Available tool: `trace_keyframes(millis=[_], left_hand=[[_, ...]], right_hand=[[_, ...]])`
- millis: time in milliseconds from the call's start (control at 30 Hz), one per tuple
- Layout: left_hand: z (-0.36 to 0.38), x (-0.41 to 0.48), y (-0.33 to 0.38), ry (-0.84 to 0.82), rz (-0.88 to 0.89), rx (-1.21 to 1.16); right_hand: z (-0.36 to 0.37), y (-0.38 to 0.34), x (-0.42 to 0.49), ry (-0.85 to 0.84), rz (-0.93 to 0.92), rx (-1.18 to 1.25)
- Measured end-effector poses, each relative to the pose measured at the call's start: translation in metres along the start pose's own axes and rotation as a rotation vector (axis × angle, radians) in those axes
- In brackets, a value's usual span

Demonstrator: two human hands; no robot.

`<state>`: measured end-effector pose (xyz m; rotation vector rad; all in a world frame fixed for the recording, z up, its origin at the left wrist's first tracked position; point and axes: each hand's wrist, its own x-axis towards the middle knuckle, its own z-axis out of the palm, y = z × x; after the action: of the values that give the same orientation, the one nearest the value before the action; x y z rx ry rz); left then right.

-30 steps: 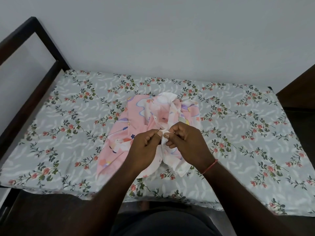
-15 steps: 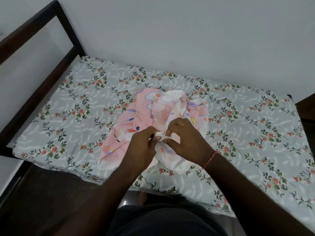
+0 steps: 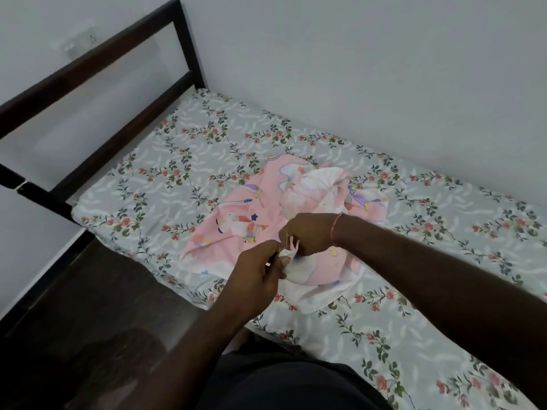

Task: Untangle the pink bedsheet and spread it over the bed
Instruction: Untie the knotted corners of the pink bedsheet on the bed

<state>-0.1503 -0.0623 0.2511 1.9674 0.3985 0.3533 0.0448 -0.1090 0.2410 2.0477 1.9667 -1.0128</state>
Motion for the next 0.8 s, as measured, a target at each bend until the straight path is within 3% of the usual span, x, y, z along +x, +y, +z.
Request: trace_keyframes(millis=[233, 500, 633, 800], left_hand=[[-0.004, -0.009, 0.019, 0.175, -0.047, -0.084], [-0.016, -0.007, 0.021, 0.449, -0.068, -0.113], [-0.015, 0.006, 0.025, 0.508, -0.044, -0.138], [-0.016, 0.017, 0.028, 0.517, -0.029, -0.152]], right_hand=[[0.031, 0.054, 0.010, 0.030, 0.146, -0.096], [0.031, 0.134, -0.041, 0.395, 0.436, 0.054], [0.042, 0.153, -0.066, 0.440, 0.486, 0.116], [0.050, 0.151, -0.078, 0.719, 0.459, 0.384]])
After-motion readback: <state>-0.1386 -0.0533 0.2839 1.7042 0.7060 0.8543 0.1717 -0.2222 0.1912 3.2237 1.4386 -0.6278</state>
